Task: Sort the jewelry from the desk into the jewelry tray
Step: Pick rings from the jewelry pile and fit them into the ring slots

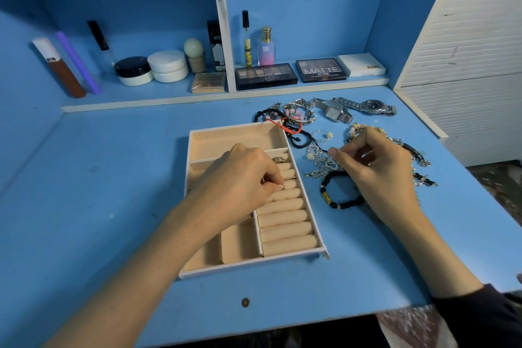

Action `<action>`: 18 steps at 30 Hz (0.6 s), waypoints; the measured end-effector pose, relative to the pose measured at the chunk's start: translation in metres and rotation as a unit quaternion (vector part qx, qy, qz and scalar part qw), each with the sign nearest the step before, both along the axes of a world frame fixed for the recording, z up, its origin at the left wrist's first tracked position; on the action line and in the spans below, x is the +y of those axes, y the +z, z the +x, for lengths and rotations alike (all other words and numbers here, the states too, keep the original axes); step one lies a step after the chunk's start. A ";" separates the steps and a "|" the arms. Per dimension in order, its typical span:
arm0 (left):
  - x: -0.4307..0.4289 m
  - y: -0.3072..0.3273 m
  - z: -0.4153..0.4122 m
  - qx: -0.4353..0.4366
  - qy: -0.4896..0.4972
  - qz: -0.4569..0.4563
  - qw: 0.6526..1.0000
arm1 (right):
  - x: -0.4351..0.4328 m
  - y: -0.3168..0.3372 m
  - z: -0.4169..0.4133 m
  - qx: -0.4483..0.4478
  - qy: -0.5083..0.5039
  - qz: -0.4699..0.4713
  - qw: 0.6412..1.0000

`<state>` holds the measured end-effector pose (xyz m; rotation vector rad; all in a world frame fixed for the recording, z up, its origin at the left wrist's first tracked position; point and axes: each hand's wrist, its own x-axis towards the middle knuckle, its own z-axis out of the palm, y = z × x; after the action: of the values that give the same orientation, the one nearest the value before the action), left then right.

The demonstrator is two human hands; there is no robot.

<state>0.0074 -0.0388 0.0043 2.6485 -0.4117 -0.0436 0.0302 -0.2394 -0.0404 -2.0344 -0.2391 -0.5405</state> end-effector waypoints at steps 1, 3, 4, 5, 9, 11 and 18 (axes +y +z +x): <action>0.000 0.001 -0.001 -0.001 -0.002 0.003 1.000 | 0.000 0.000 0.000 -0.001 0.000 0.000 1.000; 0.001 0.001 -0.003 -0.005 0.001 -0.001 1.000 | 0.000 0.000 0.000 -0.001 0.001 0.002 1.000; 0.001 0.002 -0.003 -0.006 0.001 0.001 1.000 | 0.000 0.000 0.000 -0.001 0.000 0.004 1.000; 0.001 0.002 -0.004 -0.007 0.000 0.009 1.000 | 0.000 0.000 0.000 -0.002 -0.001 0.004 1.000; 0.001 0.003 -0.006 -0.039 -0.014 0.057 0.998 | 0.000 0.000 0.000 -0.002 -0.004 0.001 1.000; 0.001 0.003 -0.008 -0.056 -0.021 0.090 0.994 | 0.000 0.000 0.000 -0.003 -0.004 0.004 1.000; 0.005 -0.004 -0.010 -0.068 -0.025 0.049 0.996 | 0.003 0.005 -0.001 0.046 0.034 0.056 0.997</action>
<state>-0.0026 -0.0337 0.0005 2.7462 -0.5341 0.1031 0.0291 -0.2361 -0.0352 -1.9286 -0.2179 -0.4084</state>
